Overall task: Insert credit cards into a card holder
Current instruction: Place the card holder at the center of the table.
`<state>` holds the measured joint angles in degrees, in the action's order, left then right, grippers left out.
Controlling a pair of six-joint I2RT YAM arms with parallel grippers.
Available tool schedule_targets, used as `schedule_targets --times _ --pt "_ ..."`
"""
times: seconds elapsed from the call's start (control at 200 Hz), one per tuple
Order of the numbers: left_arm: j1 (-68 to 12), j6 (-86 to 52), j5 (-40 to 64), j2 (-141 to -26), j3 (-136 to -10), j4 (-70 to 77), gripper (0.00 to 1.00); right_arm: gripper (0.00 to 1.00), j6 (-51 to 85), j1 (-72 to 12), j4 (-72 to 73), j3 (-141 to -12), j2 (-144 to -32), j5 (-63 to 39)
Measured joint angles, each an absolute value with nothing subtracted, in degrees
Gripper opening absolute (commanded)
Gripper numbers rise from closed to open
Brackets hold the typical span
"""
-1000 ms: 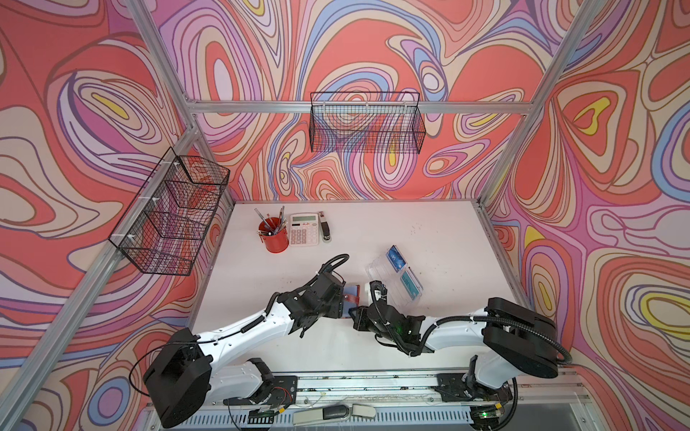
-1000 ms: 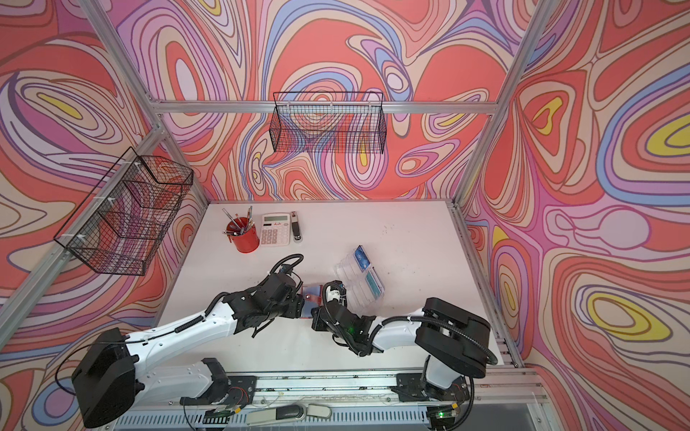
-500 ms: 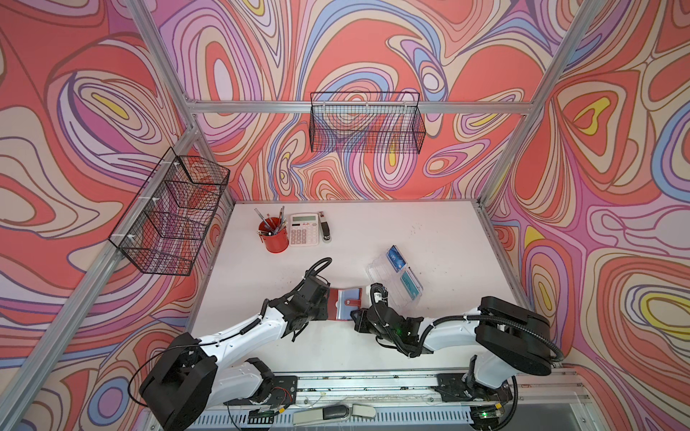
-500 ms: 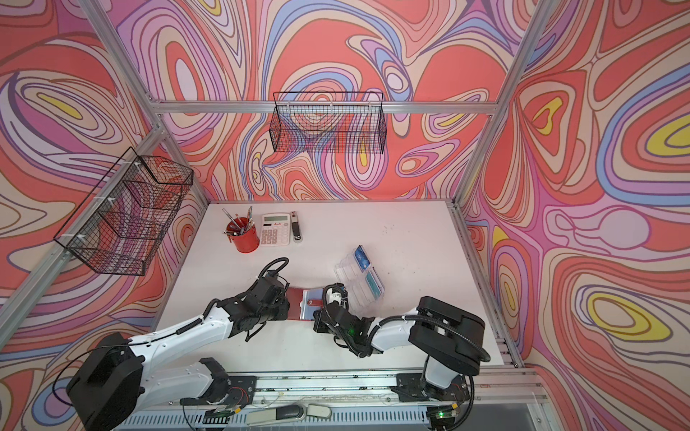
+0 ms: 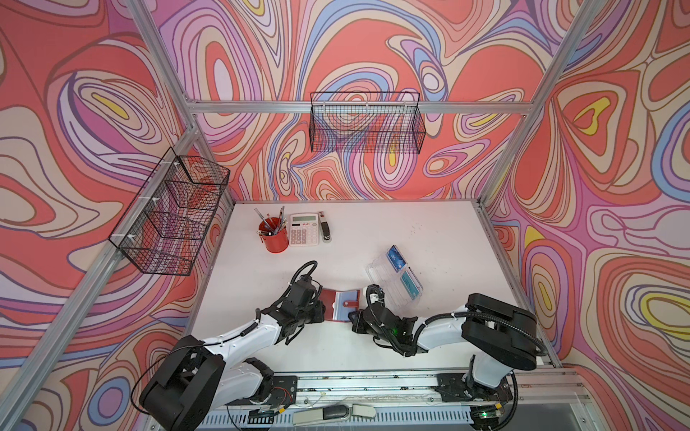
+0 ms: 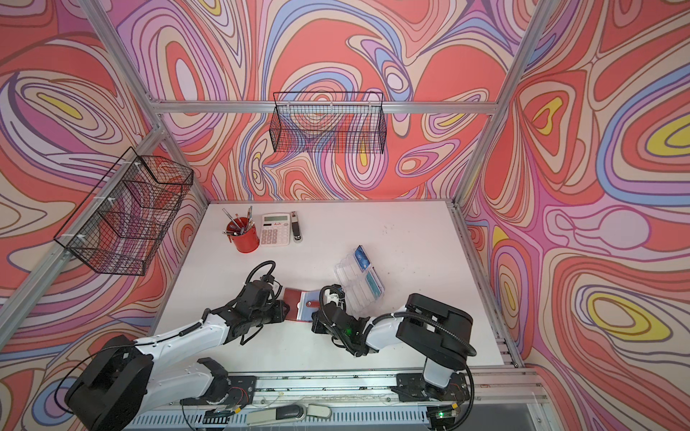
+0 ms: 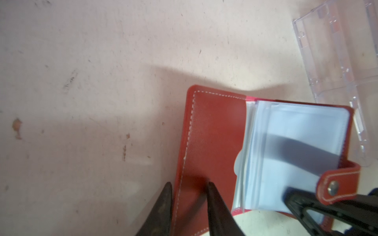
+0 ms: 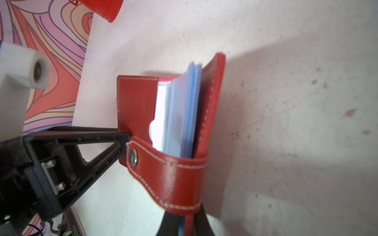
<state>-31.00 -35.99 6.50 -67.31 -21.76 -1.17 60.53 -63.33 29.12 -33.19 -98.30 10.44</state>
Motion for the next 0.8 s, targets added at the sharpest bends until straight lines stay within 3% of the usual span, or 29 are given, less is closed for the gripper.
schedule_targets --times 0.13,0.486,0.596,0.701,0.801 --pt "-29.7 -36.0 7.8 -65.3 -20.9 -0.6 0.45 0.00 60.5 -63.4 29.3 -34.0 -99.2 10.0" --pt "-27.4 -35.1 11.3 -64.3 -20.9 0.2 0.35 0.00 60.5 -63.3 28.7 -34.8 -99.3 9.5" --pt "-26.4 -34.7 12.7 -65.8 -21.9 0.5 0.36 0.00 60.5 -63.3 28.6 -34.8 -99.3 9.4" --pt "-25.2 -34.4 14.1 -66.8 -22.6 1.0 0.43 0.00 60.5 -63.4 28.7 -34.9 -99.4 8.9" --pt "-24.4 -33.8 15.3 -67.0 -23.0 1.5 0.42 0.00 60.5 -63.4 28.6 -35.1 -99.6 8.4"
